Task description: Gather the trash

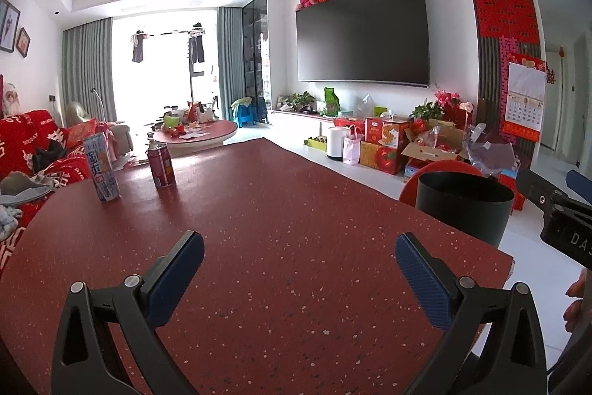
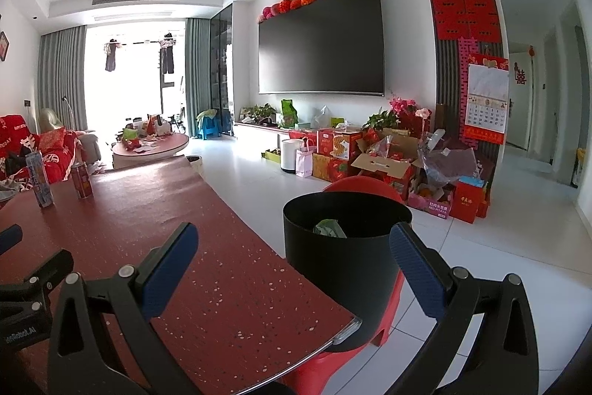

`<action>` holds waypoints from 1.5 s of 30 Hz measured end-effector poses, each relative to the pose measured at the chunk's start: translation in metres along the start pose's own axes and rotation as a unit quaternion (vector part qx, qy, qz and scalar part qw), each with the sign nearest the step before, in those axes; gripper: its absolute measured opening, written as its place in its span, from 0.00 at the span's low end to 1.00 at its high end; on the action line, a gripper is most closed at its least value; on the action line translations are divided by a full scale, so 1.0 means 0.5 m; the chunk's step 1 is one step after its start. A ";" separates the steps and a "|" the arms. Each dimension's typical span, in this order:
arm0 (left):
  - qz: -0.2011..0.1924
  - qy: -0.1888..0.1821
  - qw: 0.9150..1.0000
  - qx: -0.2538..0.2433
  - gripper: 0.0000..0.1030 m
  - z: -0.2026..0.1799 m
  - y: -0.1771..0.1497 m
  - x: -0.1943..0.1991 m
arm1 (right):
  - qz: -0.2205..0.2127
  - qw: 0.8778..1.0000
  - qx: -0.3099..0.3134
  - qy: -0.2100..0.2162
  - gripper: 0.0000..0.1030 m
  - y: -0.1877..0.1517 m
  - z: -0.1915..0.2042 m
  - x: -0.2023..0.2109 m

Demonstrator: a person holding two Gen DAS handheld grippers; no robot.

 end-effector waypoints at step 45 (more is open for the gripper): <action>-0.010 -0.002 1.000 -0.008 1.00 -0.007 -0.001 0.015 | -0.004 1.000 -0.006 0.002 1.00 0.003 0.010 0.021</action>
Point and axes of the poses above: each gripper's, at about its wrist camera, not at the fingertips, and x roughly against the way its jaws point, z to its left, y to its top, the point moved 3 cm from there along -x, roughly the way its jaws point, and after that the axes turned 14 degrees about z, right-handed, at the moved point
